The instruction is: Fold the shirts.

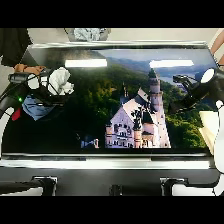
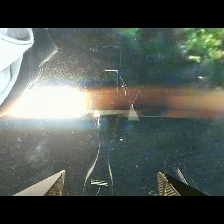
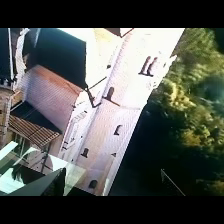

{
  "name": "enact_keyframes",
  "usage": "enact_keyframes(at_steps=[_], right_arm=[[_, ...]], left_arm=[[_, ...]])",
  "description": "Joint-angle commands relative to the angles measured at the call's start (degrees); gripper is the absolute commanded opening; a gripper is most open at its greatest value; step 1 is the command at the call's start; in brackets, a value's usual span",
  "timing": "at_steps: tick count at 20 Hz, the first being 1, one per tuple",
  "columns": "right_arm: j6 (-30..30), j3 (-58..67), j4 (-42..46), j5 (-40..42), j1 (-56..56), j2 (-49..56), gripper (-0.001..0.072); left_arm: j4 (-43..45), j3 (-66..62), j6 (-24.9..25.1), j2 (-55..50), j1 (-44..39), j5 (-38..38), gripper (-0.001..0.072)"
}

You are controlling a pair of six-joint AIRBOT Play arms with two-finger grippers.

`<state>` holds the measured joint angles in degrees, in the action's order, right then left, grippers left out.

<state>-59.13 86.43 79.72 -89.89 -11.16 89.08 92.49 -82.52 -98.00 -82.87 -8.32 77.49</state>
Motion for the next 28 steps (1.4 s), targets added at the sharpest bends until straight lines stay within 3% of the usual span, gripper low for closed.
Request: enact_keyframes(at_steps=[1,9,13,15,21,23,25,28], right_arm=[[-0.02,-0.02,0.02,-0.02,-0.02,0.0,0.0698],[0.02,-0.02,0.07,0.39,-0.02,0.0,0.0698],[-0.07,-0.02,0.2,9.9,-0.02,0.0,0.0697],[-0.22,-0.02,-0.44,14.93,-0.02,0.0,0.0697],[-0.2,-0.02,-2.38,18.56,-0.02,0.02,0.0698],[0.04,-0.04,-2.38,18.58,-0.02,0.02,0.0698],[0.02,-0.04,-2.38,18.75,-0.02,0.02,0.0697],[0.04,-0.04,-2.38,18.97,-0.02,0.04,0.0674]], left_arm=[[0.04,0.02,0.0,0.04,0.02,0.0,0.0705],[0.04,0.02,0.0,0.04,0.02,0.0,0.0704],[-0.04,0.04,-0.5,0.0,0.02,-0.59,0.0704],[-0.04,0.02,-1.31,-0.42,0.0,-4.55,0.0704],[0.87,-1.77,-1.51,-1.51,0.48,-16.96,0.0714],[2.43,-8.83,-1.36,-4.68,4.52,-14.03,0.0719],[1.4,-17.62,-1.11,-9.86,12.24,-5.95,0.072],[-0.59,-21.33,-6.05,-16.04,23.98,6.03,0.072]])
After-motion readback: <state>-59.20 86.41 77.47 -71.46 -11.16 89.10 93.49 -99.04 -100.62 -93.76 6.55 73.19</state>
